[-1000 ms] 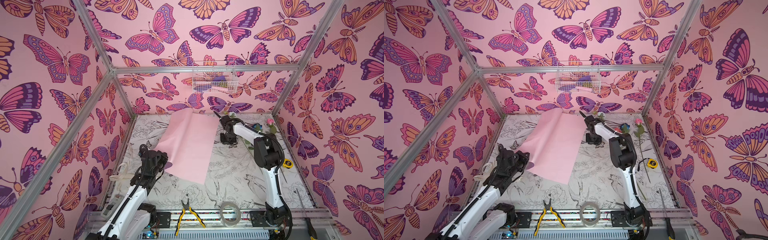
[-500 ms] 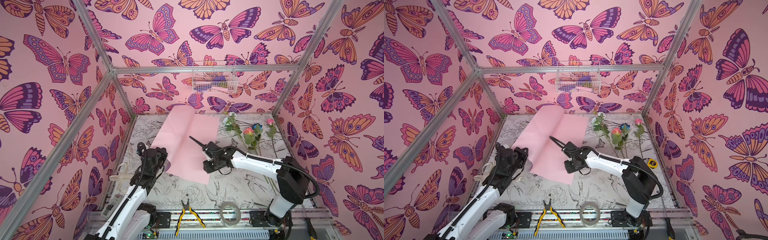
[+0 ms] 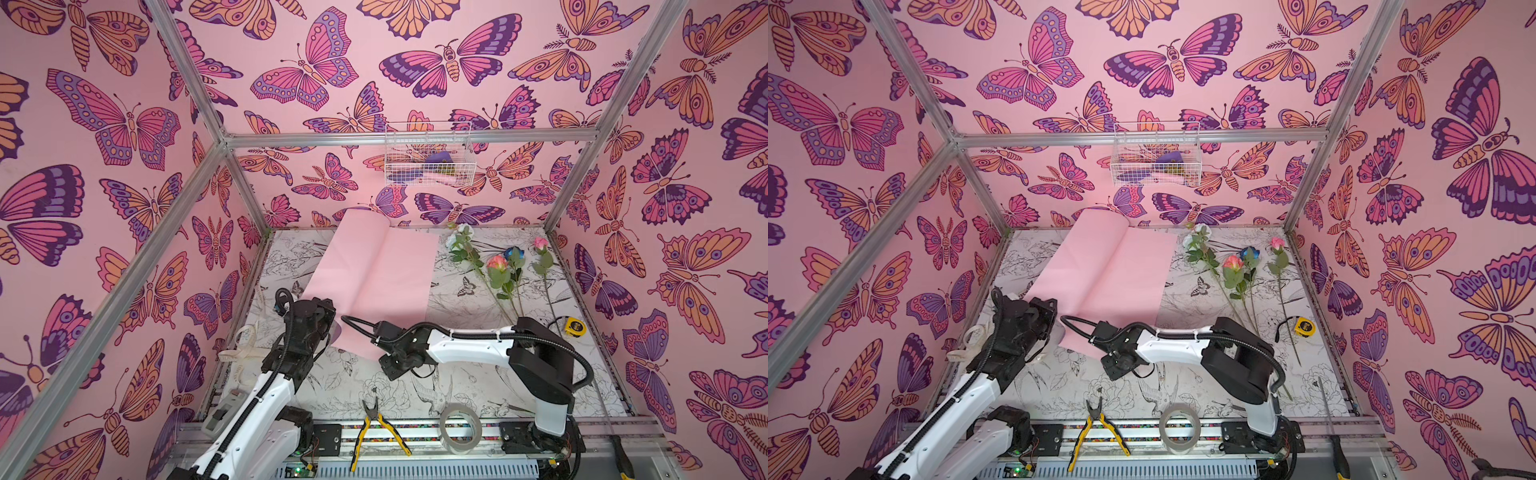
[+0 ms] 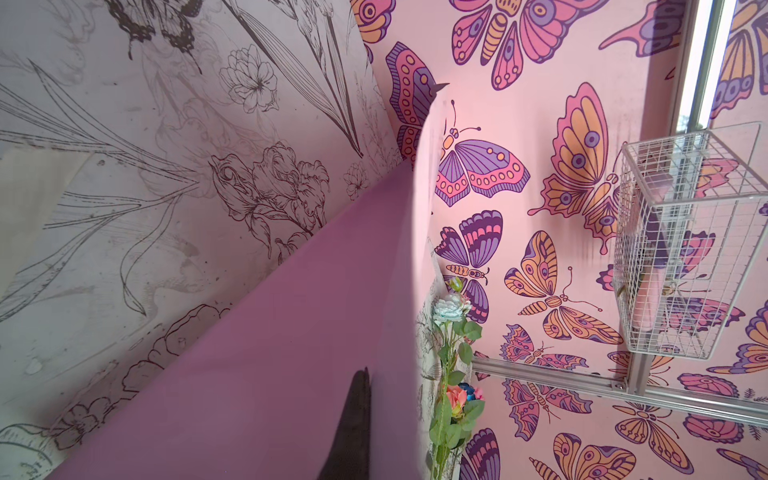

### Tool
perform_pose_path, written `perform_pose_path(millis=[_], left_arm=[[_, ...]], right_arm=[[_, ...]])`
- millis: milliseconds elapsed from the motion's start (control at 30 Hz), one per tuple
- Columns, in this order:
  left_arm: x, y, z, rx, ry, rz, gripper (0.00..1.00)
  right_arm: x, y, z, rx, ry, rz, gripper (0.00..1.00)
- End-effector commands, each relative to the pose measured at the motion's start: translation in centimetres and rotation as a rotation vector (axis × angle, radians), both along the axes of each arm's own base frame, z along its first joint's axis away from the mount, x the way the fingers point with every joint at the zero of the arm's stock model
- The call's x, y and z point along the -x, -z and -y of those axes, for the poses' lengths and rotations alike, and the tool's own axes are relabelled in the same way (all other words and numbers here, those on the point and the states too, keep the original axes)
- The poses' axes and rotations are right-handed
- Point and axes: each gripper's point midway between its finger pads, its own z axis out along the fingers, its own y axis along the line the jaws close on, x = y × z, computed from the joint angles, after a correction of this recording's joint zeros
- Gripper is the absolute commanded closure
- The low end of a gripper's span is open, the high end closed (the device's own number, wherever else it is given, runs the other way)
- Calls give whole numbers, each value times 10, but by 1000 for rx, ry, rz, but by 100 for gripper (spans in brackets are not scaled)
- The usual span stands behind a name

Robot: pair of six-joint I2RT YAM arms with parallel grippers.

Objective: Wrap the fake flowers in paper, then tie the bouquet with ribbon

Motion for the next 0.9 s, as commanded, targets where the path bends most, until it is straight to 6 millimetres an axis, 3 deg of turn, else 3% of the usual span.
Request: perform_pose_path(millis=[0, 267, 500, 700, 867], left_arm=[[5, 3, 2, -19, -7, -12, 100], [22, 1, 5, -83, -28, -21, 100], [49, 11, -16, -174, -104, -57, 100], [67, 36, -28, -318, -132, -140, 100], [75, 39, -32, -401, -151, -170, 100]], right_arm=[[-5, 8, 21, 164, -3, 67, 60], [-42, 29, 102, 481, 145, 169, 57], [-74, 31, 170, 527, 304, 113, 55], [-88, 12, 197, 471, 387, 91, 55], [-83, -17, 195, 413, 375, 99, 52]])
